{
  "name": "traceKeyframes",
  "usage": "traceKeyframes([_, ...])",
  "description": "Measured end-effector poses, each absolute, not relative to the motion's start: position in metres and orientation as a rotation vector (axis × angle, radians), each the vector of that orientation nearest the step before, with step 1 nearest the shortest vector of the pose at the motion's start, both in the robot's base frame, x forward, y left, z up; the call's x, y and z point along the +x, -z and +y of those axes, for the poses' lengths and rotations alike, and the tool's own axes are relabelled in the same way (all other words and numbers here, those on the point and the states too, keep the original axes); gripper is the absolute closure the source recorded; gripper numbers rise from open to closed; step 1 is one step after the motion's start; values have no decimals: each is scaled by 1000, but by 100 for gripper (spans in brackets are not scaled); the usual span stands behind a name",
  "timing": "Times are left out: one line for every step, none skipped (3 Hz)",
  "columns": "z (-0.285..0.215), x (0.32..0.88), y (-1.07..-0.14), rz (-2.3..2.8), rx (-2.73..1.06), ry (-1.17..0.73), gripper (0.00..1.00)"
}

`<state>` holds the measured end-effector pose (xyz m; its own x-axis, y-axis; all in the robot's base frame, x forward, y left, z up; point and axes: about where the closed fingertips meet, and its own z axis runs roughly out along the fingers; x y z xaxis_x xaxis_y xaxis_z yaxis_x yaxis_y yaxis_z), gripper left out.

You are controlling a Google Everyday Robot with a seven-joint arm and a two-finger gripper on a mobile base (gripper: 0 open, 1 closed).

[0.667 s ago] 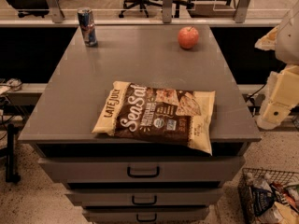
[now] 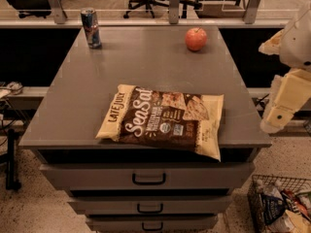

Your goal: Move brown chip bag near redbull can

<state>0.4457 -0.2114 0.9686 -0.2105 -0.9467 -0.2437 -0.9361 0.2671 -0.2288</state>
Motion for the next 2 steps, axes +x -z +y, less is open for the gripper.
traceKeyframes([-180,465,-937,2160,-1744,-90,0])
traceKeyframes([-141,485,-905,2108,-1748,-234,0])
